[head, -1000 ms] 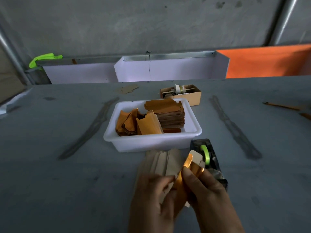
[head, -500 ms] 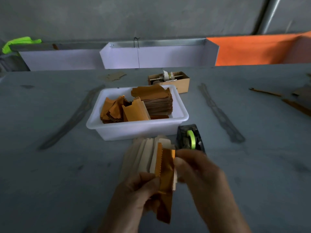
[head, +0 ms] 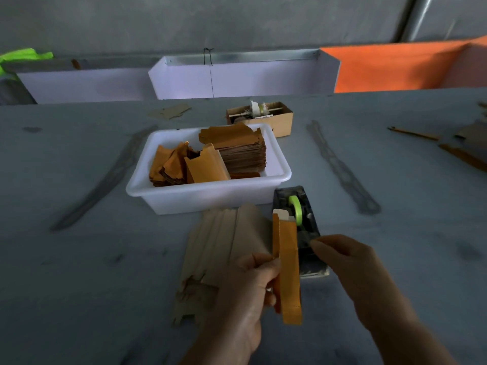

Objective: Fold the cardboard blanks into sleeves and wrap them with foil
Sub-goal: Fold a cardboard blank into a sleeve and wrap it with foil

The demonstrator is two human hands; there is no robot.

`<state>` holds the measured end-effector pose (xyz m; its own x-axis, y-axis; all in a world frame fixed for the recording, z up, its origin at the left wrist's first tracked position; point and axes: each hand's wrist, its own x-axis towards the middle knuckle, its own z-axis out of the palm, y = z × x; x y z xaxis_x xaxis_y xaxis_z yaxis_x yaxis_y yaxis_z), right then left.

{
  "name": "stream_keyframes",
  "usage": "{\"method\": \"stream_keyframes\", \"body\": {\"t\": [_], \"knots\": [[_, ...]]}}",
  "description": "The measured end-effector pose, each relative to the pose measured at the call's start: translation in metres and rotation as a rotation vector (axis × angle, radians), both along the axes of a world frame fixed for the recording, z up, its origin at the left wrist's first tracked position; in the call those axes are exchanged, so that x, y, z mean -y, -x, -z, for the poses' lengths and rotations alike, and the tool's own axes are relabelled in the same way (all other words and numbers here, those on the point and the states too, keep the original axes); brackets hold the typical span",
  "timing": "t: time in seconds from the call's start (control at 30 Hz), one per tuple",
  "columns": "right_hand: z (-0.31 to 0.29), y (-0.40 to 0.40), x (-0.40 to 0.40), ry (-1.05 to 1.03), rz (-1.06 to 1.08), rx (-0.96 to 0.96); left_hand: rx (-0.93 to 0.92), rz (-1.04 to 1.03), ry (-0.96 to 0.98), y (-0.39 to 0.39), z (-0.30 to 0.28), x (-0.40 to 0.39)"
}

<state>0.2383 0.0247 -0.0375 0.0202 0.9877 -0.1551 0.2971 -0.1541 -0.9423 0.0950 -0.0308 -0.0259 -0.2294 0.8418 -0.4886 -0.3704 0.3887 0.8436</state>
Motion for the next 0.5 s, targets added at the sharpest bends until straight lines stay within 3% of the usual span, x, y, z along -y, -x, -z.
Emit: {"method": "stream_keyframes", "body": {"t": [0.17,0.4,0.5], "knots": [[0.002,0.006,-0.003,0.012,0.027,-0.001,-0.082,-0.018,-0.012,-0.001,0.005,-0.004],[-0.002,0.01,-0.006,0.047,0.013,0.005,-0.059,-0.04,-0.016,-0.015,0.006,-0.008],[-0.003,0.013,-0.005,-0.029,0.028,0.066,-0.043,-0.06,-0.019,-0.023,0.008,-0.009]]}}
